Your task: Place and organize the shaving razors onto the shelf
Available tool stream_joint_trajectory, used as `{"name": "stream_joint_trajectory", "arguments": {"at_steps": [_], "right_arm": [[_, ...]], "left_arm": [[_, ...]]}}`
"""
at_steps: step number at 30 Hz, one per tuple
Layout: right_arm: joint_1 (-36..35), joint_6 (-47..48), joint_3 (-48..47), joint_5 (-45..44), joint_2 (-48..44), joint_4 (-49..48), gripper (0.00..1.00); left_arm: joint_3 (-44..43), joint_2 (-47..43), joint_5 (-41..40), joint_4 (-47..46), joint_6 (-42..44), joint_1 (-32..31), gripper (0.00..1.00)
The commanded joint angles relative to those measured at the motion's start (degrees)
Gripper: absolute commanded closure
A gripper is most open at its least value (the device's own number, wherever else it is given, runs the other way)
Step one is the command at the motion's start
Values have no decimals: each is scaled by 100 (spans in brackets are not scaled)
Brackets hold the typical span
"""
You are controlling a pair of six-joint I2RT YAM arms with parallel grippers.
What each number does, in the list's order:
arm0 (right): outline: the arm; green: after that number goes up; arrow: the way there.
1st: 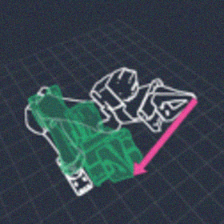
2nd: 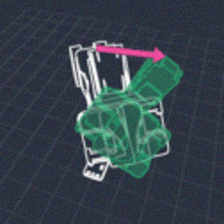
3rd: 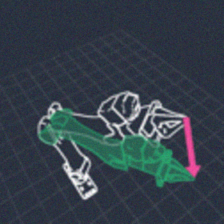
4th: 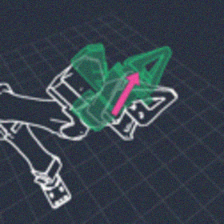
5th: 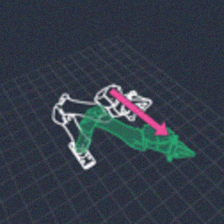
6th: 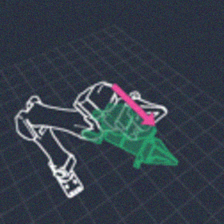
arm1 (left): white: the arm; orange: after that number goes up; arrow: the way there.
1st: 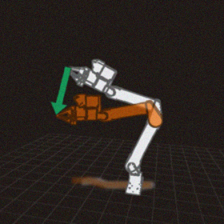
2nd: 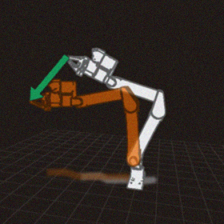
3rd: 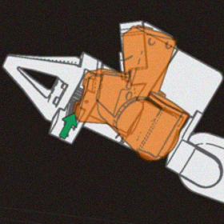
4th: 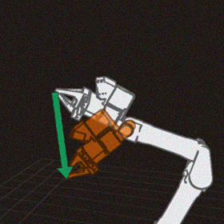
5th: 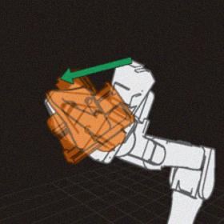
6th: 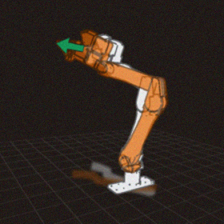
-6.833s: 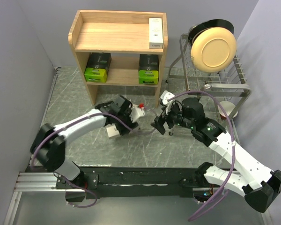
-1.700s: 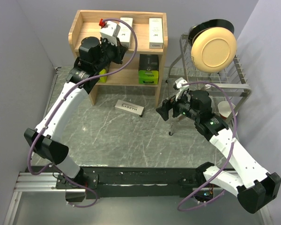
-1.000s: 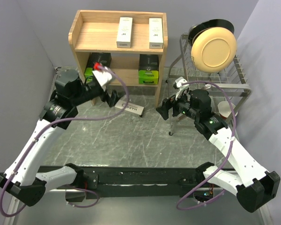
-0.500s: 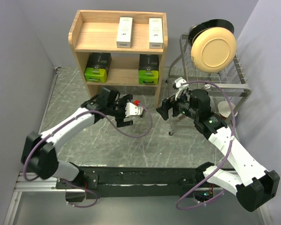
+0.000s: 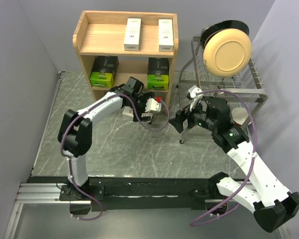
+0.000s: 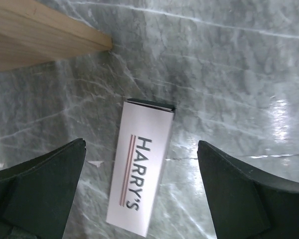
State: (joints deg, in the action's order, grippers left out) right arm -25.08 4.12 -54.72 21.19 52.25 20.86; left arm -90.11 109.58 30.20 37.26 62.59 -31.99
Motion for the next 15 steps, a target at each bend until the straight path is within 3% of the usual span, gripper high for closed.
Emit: {"name": "stream_joint_trajectory", "arguments": {"at_steps": [1,15], "right_arm": [[65,-8,-443,183,-241,-39,0],[73,-183,-329,377,-391,-197,0]], "left_arm": [[-683,511,-109,774,377,17,0],[-1334,1433,-1174,976,342,-97,0]]}}
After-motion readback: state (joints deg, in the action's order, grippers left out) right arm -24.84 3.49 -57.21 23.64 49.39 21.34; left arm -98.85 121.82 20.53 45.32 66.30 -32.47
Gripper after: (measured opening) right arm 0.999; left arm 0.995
